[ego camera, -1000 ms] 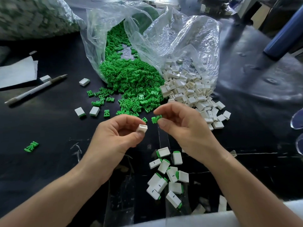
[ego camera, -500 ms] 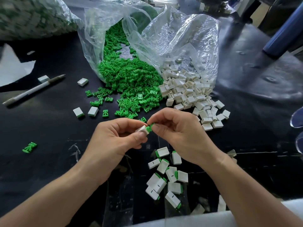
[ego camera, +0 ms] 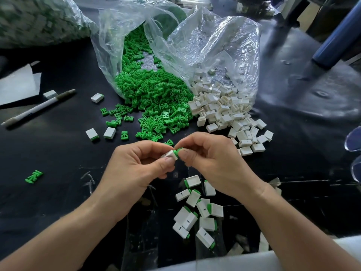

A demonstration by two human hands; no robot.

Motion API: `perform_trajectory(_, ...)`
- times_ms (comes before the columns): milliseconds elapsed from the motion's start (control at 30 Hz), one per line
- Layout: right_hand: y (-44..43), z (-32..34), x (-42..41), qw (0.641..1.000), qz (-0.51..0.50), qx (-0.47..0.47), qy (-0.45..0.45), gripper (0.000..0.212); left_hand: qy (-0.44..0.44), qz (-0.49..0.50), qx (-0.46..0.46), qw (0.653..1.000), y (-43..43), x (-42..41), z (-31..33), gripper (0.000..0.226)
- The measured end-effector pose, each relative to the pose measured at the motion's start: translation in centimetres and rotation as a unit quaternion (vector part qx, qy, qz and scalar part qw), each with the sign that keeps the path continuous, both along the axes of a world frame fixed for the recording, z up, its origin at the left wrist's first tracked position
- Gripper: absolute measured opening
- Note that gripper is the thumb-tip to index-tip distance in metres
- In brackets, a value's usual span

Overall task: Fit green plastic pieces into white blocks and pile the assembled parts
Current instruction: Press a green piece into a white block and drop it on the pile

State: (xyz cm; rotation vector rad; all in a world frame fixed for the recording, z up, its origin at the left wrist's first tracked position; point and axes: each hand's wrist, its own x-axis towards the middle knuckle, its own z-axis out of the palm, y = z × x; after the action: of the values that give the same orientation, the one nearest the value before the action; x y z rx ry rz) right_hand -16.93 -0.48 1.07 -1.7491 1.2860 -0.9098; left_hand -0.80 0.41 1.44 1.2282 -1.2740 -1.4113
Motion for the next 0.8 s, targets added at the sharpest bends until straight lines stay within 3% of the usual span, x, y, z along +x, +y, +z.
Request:
perform_trajectory(233, 0.2, 0.4, 0.3, 0.995, 0.033, -0.014, 0.093, 0.015, 0.023, -0.011, 0.035, 0.999, 0.1, -0.1, 0.2, 0.018)
perform_trajectory(400, 0.3, 0.4, 0.3, 0.992, 0.059, -0.017, 0.114, 0.021, 0.028, -0.022, 0.050, 0.998, -0.1, 0.1, 0.4, 0.025)
perform_trajectory(667, 0.6, 0.8, 0.1, 0.962, 0.113, -0.098, 0.230, 0.016, -0.072, -0.074, -0.023, 0.994, 0.0, 0.4, 0.0, 0.003)
perform_trajectory(800, 0.7, 1.1, 0.1, 0.944, 0.139, -0.118, 0.274, 0.016, -0.114, -0.083, -0.051, 0.989, 0.2, 0.4, -0.4, 0.008)
